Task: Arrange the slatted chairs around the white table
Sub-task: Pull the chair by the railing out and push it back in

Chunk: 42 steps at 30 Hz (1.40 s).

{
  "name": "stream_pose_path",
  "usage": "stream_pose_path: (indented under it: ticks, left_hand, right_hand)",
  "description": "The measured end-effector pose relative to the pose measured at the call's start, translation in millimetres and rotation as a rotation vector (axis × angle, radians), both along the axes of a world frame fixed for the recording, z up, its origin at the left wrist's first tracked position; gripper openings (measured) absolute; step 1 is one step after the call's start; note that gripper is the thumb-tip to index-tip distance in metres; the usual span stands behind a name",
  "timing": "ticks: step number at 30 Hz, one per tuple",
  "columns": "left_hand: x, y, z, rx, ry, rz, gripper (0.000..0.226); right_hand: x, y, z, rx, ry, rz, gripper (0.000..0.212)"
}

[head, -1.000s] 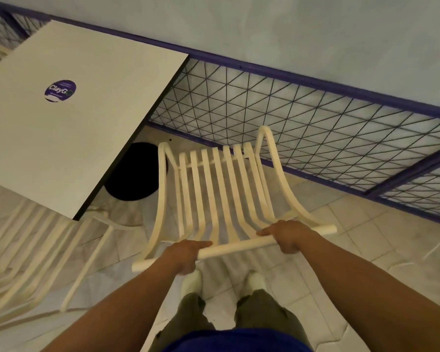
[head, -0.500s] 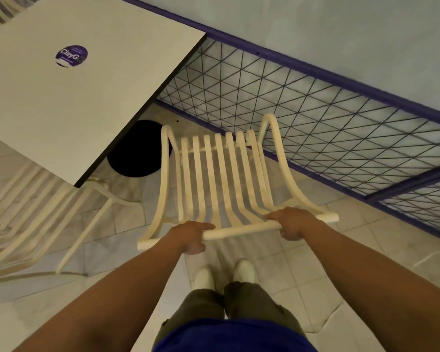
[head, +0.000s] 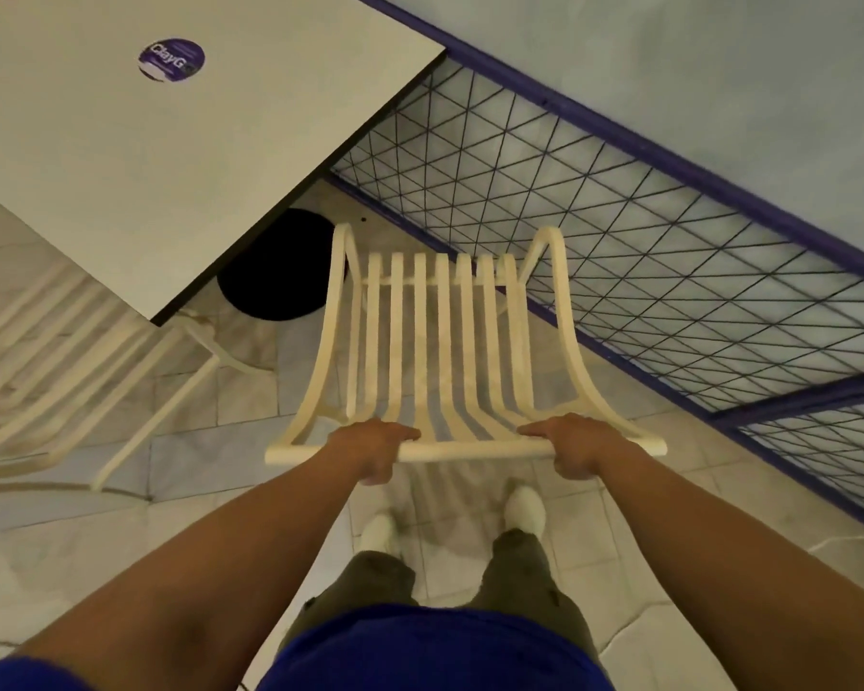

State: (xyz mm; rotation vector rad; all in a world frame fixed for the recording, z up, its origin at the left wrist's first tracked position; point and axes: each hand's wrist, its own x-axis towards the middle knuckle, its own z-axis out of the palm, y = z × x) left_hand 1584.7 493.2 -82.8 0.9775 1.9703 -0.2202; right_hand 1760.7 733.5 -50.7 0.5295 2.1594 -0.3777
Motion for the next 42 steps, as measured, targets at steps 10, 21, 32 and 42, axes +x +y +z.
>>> stream_pose_path:
  ticks: [10, 21, 32, 42]
  left_hand:
    - [25.4, 11.6, 4.4, 0.013, 0.037, 0.106, 0.081]
    - [84.5, 67.7, 5.5, -0.009, 0.063, 0.227, 0.083]
    - [121.5, 98.2, 3.2, 0.03, 0.033, 0.42, 0.082]
    - [113.7, 102.8, 2.8, 0.074, -0.079, 0.428, 0.078]
  right_hand:
    - [8.4, 34.4, -3.5, -0.098, -0.004, 0.189, 0.08]
    - [21.2, 110.4, 2.1, -0.083, -0.009, 0.388, 0.078]
    - [-8.6, 159.5, -0.9, -0.033, 0.015, 0.532, 0.076]
    - [-3.7, 154.2, -0.3, 0.087, 0.096, 0.445, 0.064]
